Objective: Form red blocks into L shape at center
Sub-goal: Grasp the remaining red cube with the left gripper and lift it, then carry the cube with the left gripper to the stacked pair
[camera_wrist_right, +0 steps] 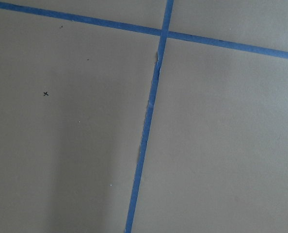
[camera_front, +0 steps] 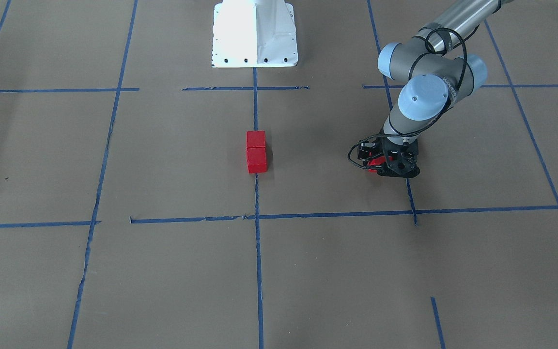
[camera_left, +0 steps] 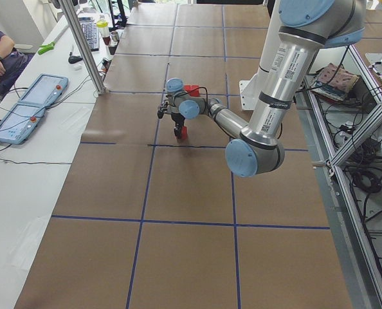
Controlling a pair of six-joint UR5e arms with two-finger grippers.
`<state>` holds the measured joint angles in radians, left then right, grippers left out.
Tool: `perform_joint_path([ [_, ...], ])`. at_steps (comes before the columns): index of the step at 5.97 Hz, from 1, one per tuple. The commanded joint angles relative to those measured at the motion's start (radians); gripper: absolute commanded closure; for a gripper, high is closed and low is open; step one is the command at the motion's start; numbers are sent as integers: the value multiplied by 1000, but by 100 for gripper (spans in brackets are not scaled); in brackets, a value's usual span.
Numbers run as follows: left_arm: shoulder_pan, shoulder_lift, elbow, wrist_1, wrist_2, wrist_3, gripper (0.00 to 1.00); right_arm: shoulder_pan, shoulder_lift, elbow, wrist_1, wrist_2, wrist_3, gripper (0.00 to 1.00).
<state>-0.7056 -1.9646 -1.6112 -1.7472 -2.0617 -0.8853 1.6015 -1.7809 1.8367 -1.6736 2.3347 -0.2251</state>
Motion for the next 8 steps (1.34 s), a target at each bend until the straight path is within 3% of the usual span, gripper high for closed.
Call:
perform_joint_path([
  [1, 0, -11, -7, 5, -2, -3, 78, 0, 0, 1, 2, 0, 1, 0],
  [2, -6, -35, -18, 24, -2, -27, 94, 0, 0, 1, 2, 0, 1, 0],
  [4, -8, -114, -60, 81, 3, -370, 94, 0, 0, 3, 2, 2, 1, 0],
  [8, 81, -207, -78, 84, 49, -1542, 92, 0, 0, 3, 2, 0, 0, 0],
])
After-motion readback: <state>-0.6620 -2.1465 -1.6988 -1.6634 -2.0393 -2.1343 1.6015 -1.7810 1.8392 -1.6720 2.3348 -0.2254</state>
